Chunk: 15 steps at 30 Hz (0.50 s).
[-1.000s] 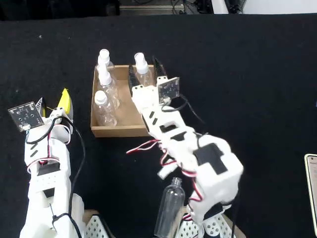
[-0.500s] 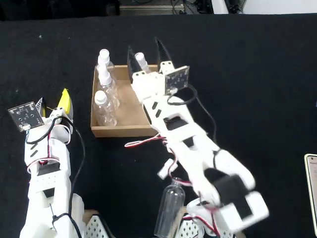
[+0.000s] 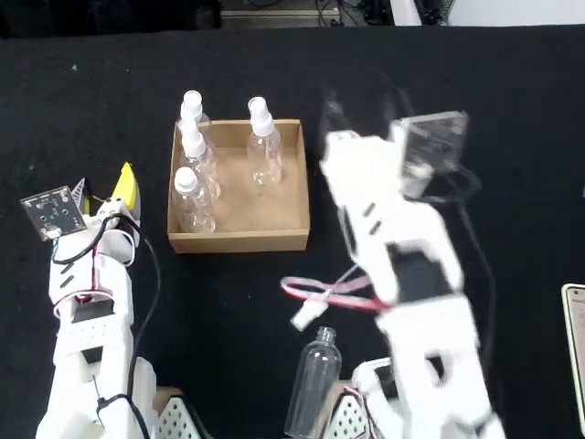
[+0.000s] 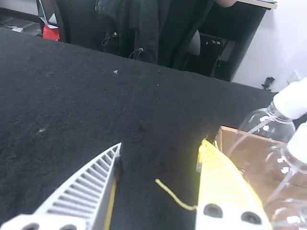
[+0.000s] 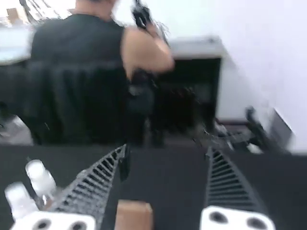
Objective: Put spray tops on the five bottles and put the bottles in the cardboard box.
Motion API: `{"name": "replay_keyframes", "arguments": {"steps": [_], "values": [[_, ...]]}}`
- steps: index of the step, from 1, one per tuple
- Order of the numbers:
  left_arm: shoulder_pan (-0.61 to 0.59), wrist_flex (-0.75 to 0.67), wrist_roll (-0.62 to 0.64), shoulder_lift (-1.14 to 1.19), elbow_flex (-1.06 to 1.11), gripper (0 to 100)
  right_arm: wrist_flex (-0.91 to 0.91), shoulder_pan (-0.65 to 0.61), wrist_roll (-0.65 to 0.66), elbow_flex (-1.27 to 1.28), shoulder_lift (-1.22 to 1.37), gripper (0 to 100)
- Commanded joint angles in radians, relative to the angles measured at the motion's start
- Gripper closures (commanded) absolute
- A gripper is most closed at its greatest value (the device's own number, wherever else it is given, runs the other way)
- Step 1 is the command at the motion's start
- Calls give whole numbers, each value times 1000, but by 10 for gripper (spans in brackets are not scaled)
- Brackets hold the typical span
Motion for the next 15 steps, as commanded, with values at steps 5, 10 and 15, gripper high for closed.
{"name": "replay_keyframes", "arguments": {"steps": [5,10,15], "values": [[10,-25,-2,2,4,770,566,107,153,-111,-240,850],[10,-23,-2,2,4,770,898,107,448,-196,-97,734],[10,-23,-2,2,4,770,1172,109,941,-274,64,716]]}}
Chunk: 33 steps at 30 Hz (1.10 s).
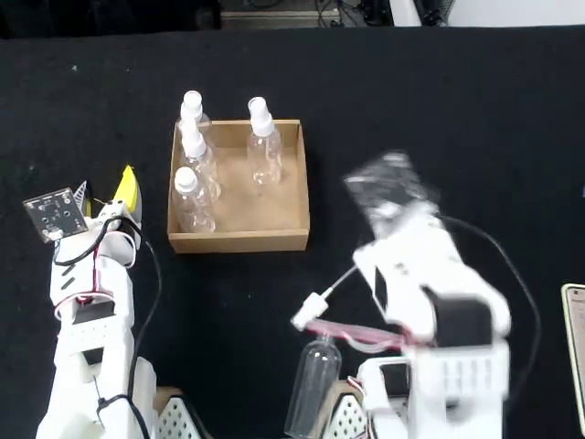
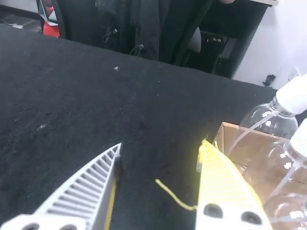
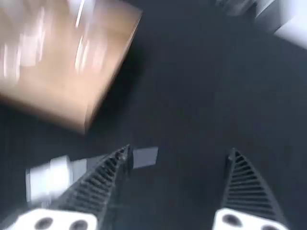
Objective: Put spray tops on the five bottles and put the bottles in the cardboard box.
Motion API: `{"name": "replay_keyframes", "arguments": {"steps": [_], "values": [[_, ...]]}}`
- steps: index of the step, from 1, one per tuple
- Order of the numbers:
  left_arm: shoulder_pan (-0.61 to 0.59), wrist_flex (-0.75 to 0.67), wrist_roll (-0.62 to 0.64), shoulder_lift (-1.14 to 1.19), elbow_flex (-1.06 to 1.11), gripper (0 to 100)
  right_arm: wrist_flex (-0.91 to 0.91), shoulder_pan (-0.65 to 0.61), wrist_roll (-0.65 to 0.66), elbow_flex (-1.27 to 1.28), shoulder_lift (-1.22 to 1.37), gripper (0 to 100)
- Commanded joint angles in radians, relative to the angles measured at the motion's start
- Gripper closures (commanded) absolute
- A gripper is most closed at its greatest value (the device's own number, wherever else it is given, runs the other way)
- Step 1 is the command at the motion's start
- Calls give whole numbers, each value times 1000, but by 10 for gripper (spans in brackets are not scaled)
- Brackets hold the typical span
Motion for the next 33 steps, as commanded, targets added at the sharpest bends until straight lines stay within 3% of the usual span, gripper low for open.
{"name": "replay_keyframes", "arguments": {"steps": [1,5,7,12,16,22,28,33], "values": [[12,-20,-2,2,-13,770,176,20,384,-91,102,716],[7,-20,0,2,-13,770,241,-23,690,-90,127,716],[5,-20,2,2,-13,770,238,-58,773,-73,125,716],[-15,-17,12,2,-19,770,244,-219,815,25,130,716],[-90,-11,141,3,-31,770,209,-377,821,154,133,716],[-179,311,299,155,-277,770,130,-517,825,274,133,714],[-216,336,308,473,-463,770,123,-672,884,332,133,716],[-217,342,308,493,-484,770,115,-720,939,387,133,717]]}}
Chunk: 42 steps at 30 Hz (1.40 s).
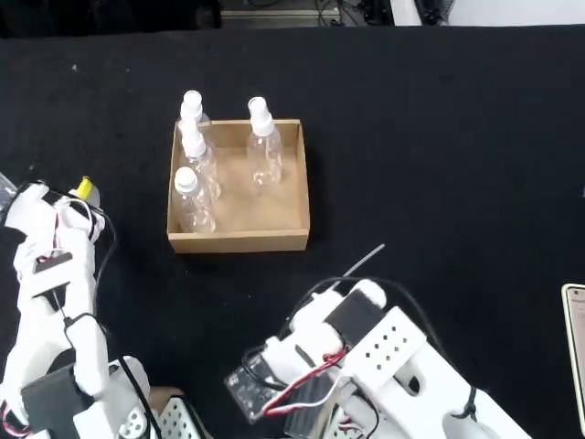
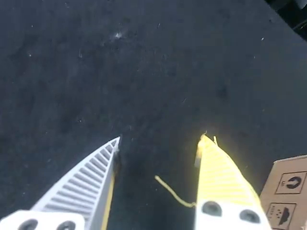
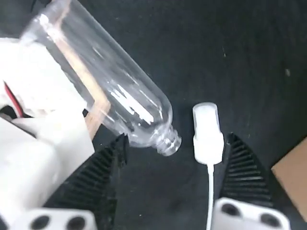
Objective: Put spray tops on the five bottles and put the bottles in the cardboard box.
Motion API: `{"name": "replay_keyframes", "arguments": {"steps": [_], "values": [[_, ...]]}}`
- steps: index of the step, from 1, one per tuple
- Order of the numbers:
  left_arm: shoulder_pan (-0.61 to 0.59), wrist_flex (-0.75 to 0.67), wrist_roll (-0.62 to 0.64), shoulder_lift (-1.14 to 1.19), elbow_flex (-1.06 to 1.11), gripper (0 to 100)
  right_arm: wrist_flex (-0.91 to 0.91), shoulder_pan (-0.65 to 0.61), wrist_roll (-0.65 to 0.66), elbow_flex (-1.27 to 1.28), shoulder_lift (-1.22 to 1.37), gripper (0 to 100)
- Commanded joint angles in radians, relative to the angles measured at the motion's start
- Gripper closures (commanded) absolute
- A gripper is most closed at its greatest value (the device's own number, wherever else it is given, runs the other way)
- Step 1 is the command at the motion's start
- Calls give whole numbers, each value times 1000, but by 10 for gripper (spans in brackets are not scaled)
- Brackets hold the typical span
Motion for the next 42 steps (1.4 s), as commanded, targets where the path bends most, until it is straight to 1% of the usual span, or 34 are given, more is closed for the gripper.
{"name": "replay_keyframes", "arguments": {"steps": [1,3,6,9,11,14,16,18,20,22,24,27,30,32,36,39,42], "values": [[-13,9,11,-8,-68,770,5,-26,61,24,13,717],[-13,9,11,-25,-59,770,28,-26,89,27,13,719],[-12,5,9,-46,-44,770,54,-26,144,30,15,749],[-12,8,8,-57,-38,770,38,-25,133,24,13,756],[-12,8,8,-63,-33,770,37,-9,44,-45,13,755],[-10,9,8,-72,-33,770,37,71,-117,-206,13,755],[-12,12,8,-72,-31,770,37,155,-255,-331,13,755],[-13,49,8,-74,-44,770,37,273,-382,-460,13,755],[-13,95,6,-83,-82,770,37,405,-476,-590,13,756],[-13,184,-8,-117,-137,770,12,552,-552,-699,13,758],[-12,287,-49,-172,-208,770,-34,720,-598,-769,13,758],[2,428,-94,-272,-321,770,-110,950,-631,-788,15,759],[44,560,-169,-376,-453,770,-161,1129,-644,-760,36,759],[99,641,-236,-428,-552,770,-204,1229,-651,-740,71,759],[255,810,-384,-491,-727,770,-301,1389,-715,-736,180,759],[410,933,-466,-496,-825,770,-364,1464,-781,-737,271,759],[573,1010,-529,-474,-849,770,-417,1511,-839,-745,363,759]]}}
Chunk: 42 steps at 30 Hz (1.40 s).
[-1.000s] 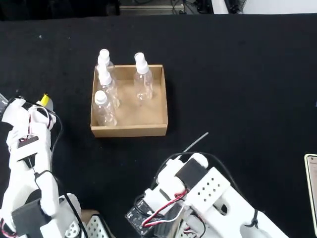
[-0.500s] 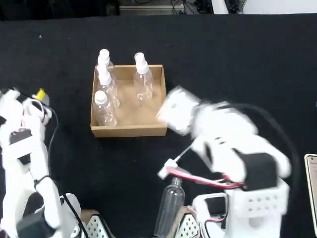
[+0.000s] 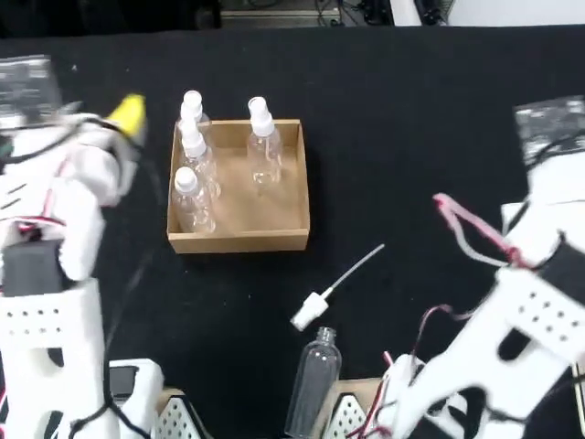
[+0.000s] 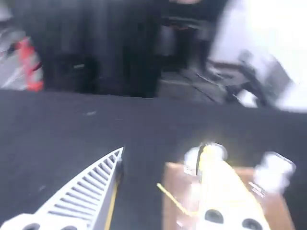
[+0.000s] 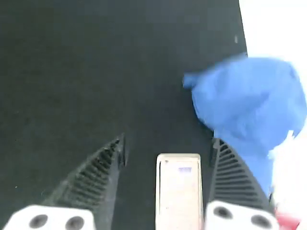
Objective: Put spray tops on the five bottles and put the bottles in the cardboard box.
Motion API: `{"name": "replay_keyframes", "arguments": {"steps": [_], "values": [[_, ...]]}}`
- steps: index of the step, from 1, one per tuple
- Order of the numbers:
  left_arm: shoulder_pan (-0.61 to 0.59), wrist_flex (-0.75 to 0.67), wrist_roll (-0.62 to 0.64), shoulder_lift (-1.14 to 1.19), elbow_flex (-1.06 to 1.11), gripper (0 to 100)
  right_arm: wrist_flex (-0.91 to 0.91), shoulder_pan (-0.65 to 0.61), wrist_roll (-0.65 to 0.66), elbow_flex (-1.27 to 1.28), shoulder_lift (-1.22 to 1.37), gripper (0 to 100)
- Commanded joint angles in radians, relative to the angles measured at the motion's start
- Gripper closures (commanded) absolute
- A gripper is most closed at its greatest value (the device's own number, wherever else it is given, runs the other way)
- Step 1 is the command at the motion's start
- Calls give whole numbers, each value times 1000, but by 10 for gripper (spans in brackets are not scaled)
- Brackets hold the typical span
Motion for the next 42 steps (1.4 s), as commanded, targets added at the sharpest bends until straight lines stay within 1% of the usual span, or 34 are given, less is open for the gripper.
{"name": "replay_keyframes", "arguments": {"steps": [1,6,9,12,17,19,23,27,32,36,38,42], "values": [[252,110,-104,5,-99,770,-80,72,-68,-39,102,759],[499,183,-167,100,-50,770,-84,140,-157,-223,294,759],[648,232,-163,157,-4,770,-81,178,-212,-386,440,759],[768,233,-160,213,54,770,-43,216,-227,-561,588,759],[915,176,-51,273,143,770,74,259,-227,-855,809,759],[972,157,-26,284,183,770,118,273,-227,-964,889,759],[1058,157,-20,285,237,765,192,301,-226,-1159,1023,759],[1104,157,-20,285,291,764,256,315,-219,-1313,1133,759],[1196,147,-20,287,401,764,319,319,-219,-1465,1239,759],[1239,147,-17,285,424,763,365,319,-219,-1557,1299,758],[1248,137,40,295,423,763,384,319,-219,-1596,1320,758],[1285,81,239,296,433,763,410,321,-219,-1656,1353,758]]}}
